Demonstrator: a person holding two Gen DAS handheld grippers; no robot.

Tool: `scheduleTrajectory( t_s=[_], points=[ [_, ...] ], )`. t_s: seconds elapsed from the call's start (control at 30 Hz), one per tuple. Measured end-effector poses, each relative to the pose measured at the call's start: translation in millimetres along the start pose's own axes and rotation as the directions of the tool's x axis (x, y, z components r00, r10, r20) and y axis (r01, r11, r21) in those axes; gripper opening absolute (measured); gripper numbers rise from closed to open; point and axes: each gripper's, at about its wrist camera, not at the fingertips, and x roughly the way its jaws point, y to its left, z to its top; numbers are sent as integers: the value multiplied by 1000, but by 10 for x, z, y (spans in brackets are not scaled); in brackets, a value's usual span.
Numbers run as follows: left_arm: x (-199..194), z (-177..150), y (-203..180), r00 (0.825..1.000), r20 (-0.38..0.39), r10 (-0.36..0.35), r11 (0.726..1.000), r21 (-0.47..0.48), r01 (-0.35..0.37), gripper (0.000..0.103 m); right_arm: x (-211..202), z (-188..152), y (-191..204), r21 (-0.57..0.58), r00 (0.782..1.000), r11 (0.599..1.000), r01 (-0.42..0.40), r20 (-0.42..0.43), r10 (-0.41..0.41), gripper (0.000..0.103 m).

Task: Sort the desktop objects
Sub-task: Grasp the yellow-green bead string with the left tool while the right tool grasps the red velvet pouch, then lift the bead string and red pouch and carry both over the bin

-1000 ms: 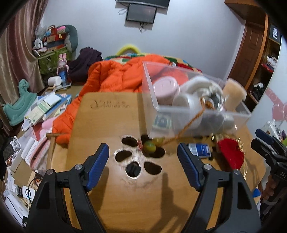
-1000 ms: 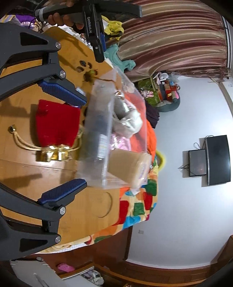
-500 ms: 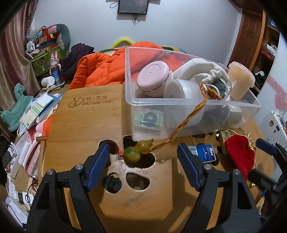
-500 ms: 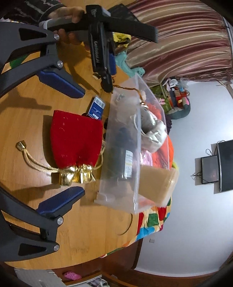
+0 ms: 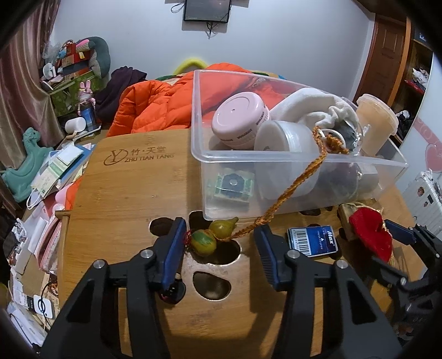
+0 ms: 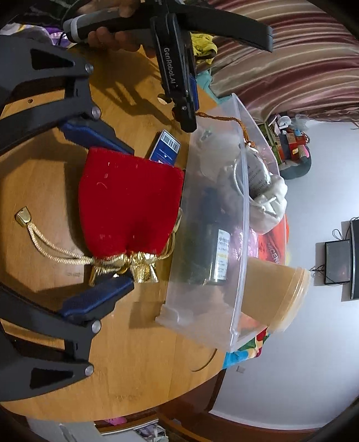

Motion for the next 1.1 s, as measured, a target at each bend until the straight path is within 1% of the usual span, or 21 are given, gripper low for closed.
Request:
scheduleTrajectory(
  t_s=[0.03,0.07,0.1,0.17,0.23,0.3,0.37,0.43,0.5,0.6,0.7,1.0,1.1],
  points=[
    [-2,-3,3,1000,2,5,1000,-2,-5,45,-3,4,-6,0,1000,1000,3,4,-3,72],
    [-4,-5,9,1000,4,9,1000,-7,-9,45,-2,8,-12,-1,1000,1000,8,7,-8,65],
    [-4,-5,16,1000,4,9,1000,-9,-9,43,-2,6,-17,-2,1000,1000,9,9,-9,62],
    [-6,-4,30,1000,7,15,1000,-18,-14,41,-15,13,-36,5,1000,1000,2,11,-2,58],
    [-9,-5,38,1000,9,25,999,-23,-25,36,-21,14,-61,10,1000,1000,-8,14,8,51],
    [-13,-5,47,999,11,34,999,-26,-34,34,-41,13,-89,19,1000,1000,-24,18,24,42],
    [-20,-9,63,999,12,33,999,-33,-33,32,-74,15,-117,28,999,999,-36,26,35,35],
    [-27,-10,82,999,12,37,998,-43,-36,23,-108,8,-147,34,998,998,-46,32,45,31],
    [-33,-18,105,1000,11,27,998,-56,-26,18,-143,5,-156,39,998,998,-52,42,50,24],
    [-58,-43,117,1000,12,20,998,-67,-19,17,-192,5,-153,32,996,997,-65,57,63,20],
    [-84,-74,91,1000,13,20,998,-61,-19,17,-246,8,-131,23,994,997,-79,74,77,19],
    [-257,-166,54,999,41,-14,997,-72,17,17,-434,74,-103,19,987,995,-100,130,96,18],
    [-369,-159,37,997,70,-19,997,-74,25,17,-505,90,-94,18,984,995,-103,150,99,18]
  ],
)
